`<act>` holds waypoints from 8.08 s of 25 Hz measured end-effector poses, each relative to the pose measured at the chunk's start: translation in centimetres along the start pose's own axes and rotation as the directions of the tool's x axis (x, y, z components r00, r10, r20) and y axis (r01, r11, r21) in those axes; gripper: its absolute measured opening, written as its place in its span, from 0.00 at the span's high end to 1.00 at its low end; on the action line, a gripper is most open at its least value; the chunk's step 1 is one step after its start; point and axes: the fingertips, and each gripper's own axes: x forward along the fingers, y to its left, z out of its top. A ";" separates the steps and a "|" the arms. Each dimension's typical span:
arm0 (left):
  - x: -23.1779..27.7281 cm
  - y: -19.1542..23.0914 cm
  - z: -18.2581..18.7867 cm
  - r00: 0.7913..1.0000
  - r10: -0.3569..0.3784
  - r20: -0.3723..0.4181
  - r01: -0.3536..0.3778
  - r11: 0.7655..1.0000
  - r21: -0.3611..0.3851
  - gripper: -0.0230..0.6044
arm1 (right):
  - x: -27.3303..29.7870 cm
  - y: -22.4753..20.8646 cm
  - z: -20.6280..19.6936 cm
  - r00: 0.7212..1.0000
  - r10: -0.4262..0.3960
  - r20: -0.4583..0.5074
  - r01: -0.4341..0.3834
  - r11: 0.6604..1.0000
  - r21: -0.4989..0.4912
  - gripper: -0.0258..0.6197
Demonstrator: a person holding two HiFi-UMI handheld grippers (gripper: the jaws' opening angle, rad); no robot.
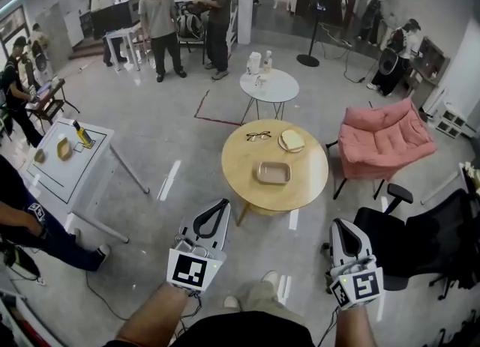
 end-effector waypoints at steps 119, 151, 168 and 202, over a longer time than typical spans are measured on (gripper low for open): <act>33.2 16.1 -8.9 0.988 -0.139 -0.075 0.133 0.989 -0.071 0.94 | 34.7 -13.7 0.1 0.999 0.019 -0.037 -0.017 0.998 0.067 0.94; 40.7 11.8 -21.0 0.942 -0.131 -0.308 0.090 0.985 -0.144 0.94 | 43.3 -20.2 -10.8 0.972 0.160 -0.174 -0.138 0.981 0.133 0.94; 40.8 9.5 -30.6 0.861 -0.212 -0.463 0.115 0.967 -0.229 0.94 | 45.1 -20.0 -19.1 0.924 0.165 -0.345 -0.119 0.981 0.152 0.94; 39.3 5.3 -44.1 0.665 -0.323 -0.673 0.044 0.917 -0.396 0.93 | 44.2 -17.3 -35.4 0.726 0.306 -0.616 -0.160 0.946 0.281 0.88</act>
